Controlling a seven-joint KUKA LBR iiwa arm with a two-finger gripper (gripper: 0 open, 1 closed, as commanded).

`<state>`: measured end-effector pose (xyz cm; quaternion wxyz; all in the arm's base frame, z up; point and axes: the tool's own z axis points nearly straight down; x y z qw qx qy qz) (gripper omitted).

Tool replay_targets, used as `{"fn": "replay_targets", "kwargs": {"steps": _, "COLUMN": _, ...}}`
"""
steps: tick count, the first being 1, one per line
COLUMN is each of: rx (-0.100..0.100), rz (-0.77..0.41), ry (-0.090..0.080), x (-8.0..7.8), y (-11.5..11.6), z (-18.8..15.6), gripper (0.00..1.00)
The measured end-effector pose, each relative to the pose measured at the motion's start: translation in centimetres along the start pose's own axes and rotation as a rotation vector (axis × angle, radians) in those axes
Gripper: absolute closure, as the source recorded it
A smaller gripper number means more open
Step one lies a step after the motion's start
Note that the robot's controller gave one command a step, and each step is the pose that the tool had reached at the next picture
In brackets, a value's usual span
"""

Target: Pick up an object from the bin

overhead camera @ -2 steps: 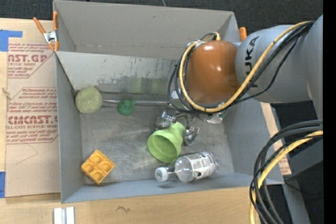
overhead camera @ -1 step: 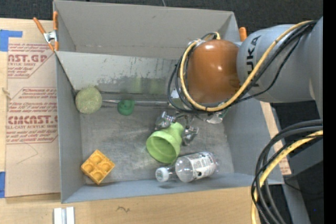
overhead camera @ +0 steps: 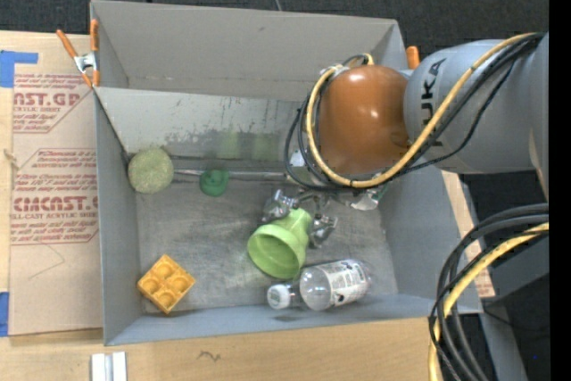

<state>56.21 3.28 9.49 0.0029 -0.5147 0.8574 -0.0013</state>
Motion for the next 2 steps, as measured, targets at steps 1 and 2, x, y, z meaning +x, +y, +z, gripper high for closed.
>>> {"fn": "replay_targets", "kwargs": {"steps": 1, "rx": -0.006, "rz": 0.0, "ry": 0.002, "x": 0.0, "y": 0.1, "z": -0.9, "gripper": 1.0}}
{"fn": "replay_targets", "kwargs": {"steps": 2, "rx": -0.008, "rz": 0.0, "ry": 0.003, "x": 0.0, "y": 0.2, "z": -2.5, "gripper": 1.0}}
